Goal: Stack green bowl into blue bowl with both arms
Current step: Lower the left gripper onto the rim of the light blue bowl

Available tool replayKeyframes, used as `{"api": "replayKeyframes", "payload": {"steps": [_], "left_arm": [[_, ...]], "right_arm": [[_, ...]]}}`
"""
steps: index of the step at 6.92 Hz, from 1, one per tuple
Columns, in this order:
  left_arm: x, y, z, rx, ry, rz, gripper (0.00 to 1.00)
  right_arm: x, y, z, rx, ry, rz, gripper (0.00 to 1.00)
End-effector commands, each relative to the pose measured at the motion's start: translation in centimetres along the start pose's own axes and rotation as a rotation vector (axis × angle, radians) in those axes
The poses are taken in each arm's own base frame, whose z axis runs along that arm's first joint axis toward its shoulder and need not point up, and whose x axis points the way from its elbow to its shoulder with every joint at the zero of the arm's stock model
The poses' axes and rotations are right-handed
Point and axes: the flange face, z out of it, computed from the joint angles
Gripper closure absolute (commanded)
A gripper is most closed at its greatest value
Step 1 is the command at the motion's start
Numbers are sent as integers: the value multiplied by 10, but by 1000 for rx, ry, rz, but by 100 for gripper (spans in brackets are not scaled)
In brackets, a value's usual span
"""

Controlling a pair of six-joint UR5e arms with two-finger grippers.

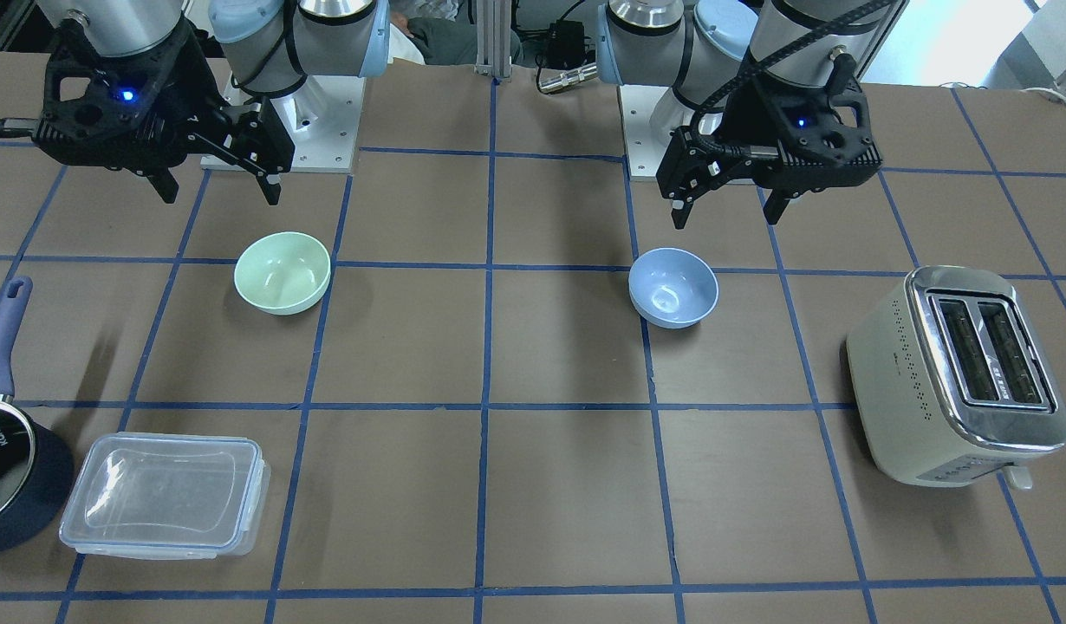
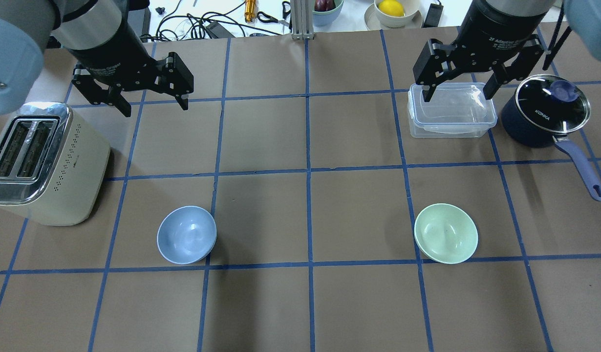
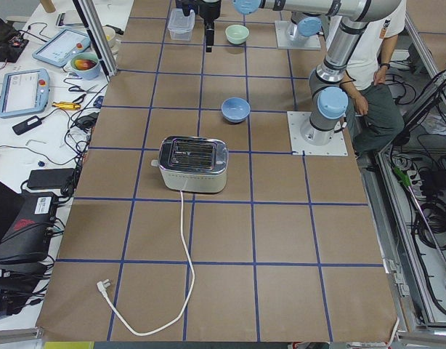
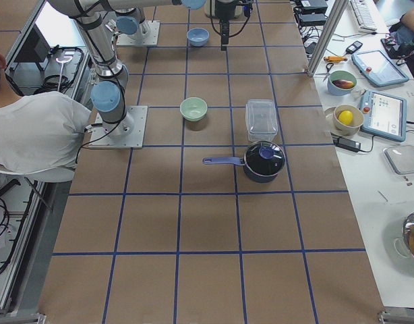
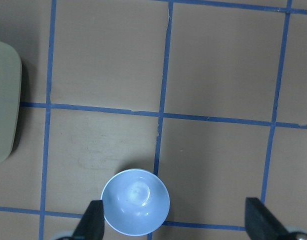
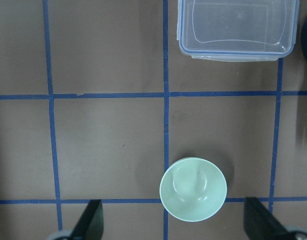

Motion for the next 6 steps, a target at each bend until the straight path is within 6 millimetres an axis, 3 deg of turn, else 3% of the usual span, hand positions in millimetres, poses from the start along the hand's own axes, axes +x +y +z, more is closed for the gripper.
{"api": "replayKeyframes", "payload": {"steps": [1,2,4,5,6], "left_arm": [[10,4,2,-4,-6,25,0],[12,8,4,-15,-8,30,0],[12,23,45,-86,-16,32,0],[11,28,102,-180,-30,29,0],[9,46,149,-179,-29,30,0]], "right_arm": [[-1,0,1,-3,-1,2,0],[0,0,1,-4,-1,2,0],[0,0,0,-3,-1,2,0],[0,0,0,-3,1,2,0],[-1,0,0,-3,1,1,0]]}}
